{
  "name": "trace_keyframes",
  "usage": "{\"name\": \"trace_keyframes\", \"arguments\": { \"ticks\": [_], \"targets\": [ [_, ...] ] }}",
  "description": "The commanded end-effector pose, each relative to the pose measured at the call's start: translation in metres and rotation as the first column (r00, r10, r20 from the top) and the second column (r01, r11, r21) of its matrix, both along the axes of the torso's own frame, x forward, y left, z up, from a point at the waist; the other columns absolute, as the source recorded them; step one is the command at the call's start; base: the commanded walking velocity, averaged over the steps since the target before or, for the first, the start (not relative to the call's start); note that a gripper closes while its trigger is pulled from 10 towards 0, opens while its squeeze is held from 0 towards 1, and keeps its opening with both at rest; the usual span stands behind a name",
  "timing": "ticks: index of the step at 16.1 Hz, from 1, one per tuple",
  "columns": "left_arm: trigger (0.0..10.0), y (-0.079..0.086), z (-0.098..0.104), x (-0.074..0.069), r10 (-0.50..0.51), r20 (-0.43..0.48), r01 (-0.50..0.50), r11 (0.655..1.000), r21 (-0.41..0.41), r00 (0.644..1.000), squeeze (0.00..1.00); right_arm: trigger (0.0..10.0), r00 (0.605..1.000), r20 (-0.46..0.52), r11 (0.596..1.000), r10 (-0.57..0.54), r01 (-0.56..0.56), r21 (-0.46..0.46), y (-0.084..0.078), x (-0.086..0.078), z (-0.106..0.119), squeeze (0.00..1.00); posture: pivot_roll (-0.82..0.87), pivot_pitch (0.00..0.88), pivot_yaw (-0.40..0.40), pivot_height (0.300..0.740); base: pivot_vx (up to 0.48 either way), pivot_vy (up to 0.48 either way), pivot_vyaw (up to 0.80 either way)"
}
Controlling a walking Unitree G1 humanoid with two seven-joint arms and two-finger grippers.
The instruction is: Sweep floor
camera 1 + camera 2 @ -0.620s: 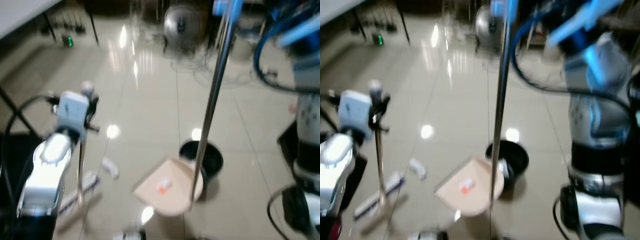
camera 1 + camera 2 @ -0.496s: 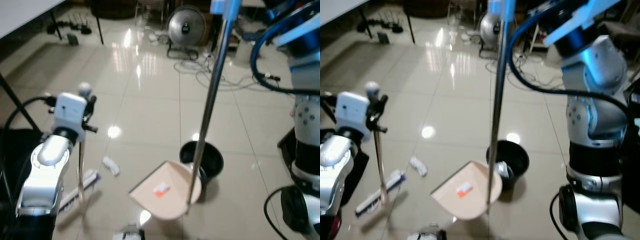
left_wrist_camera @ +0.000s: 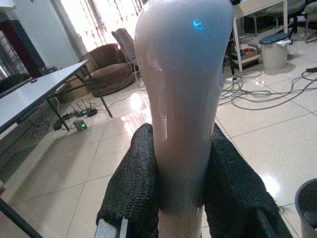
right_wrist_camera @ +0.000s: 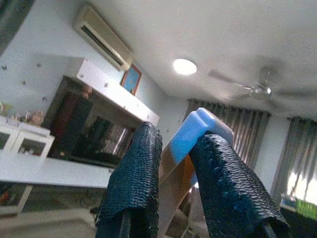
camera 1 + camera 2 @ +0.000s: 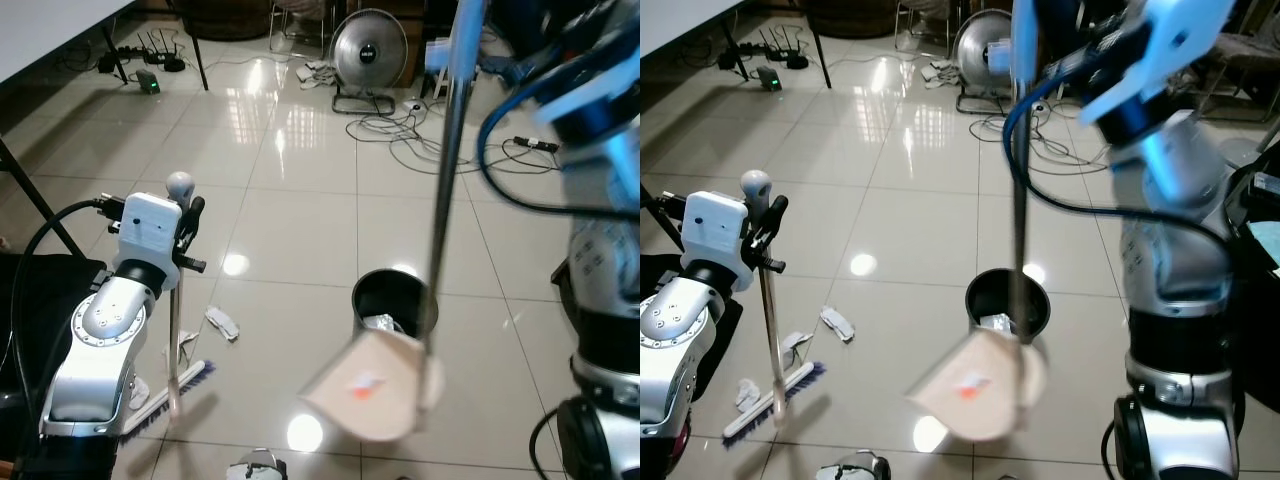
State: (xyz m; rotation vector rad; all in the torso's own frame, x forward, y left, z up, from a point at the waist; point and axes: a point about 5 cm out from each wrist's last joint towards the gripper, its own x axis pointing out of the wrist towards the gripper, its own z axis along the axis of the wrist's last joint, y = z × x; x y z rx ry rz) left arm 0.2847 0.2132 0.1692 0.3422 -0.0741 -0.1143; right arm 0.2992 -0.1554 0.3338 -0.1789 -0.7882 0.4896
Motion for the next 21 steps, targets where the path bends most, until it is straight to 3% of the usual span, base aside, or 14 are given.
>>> {"name": "trace_keyframes", "arguments": {
  "ticks": [1, 4, 7, 11, 15, 21],
  "targets": [
    [10.0, 0.000, 0.012, -0.002, -0.008, 0.048, 0.007, 1.000, 0.030, 0.999, 0.00, 10.0, 0.999, 0.018, 1.000, -0.028, 0.027, 0.011, -0.002, -0.001, 0.000, 0.00, 0.09, 0.064, 0.030, 0.740, 0.000, 0.000, 0.00],
    [10.0, 0.000, 0.011, -0.003, -0.013, 0.047, 0.011, 0.999, 0.031, 0.999, 0.00, 10.0, 0.999, -0.006, 0.999, -0.044, 0.044, 0.011, -0.003, 0.003, -0.011, 0.00, 0.09, 0.074, 0.031, 0.740, 0.000, 0.000, 0.00],
    [10.0, -0.003, 0.011, -0.008, -0.029, 0.053, 0.027, 0.999, 0.031, 0.998, 0.00, 10.0, 0.993, -0.083, 0.997, -0.080, 0.081, 0.012, -0.006, 0.008, -0.047, 0.00, 0.10, 0.110, 0.035, 0.740, 0.000, 0.000, 0.00],
    [10.0, -0.004, 0.013, -0.014, -0.043, 0.061, 0.041, 0.999, 0.029, 0.997, 0.00, 10.0, 0.988, -0.128, 0.996, -0.087, 0.090, 0.017, -0.009, 0.007, -0.064, 0.00, 0.11, 0.146, 0.041, 0.740, 0.000, 0.000, 0.00],
    [10.0, -0.003, 0.013, -0.017, -0.046, 0.063, 0.044, 0.999, 0.028, 0.997, 0.00, 10.0, 0.987, -0.137, 0.996, -0.081, 0.085, 0.024, -0.007, 0.008, -0.069, 0.00, 0.11, 0.159, 0.039, 0.740, 0.000, 0.000, 0.00],
    [10.0, -0.002, 0.015, -0.017, -0.040, 0.075, 0.039, 0.999, 0.023, 0.996, 0.00, 10.0, 0.997, -0.075, 0.999, -0.031, 0.034, 0.032, 0.001, 0.006, -0.048, 0.00, 0.11, 0.159, 0.033, 0.740, 0.000, 0.000, 0.00]
  ]
}}
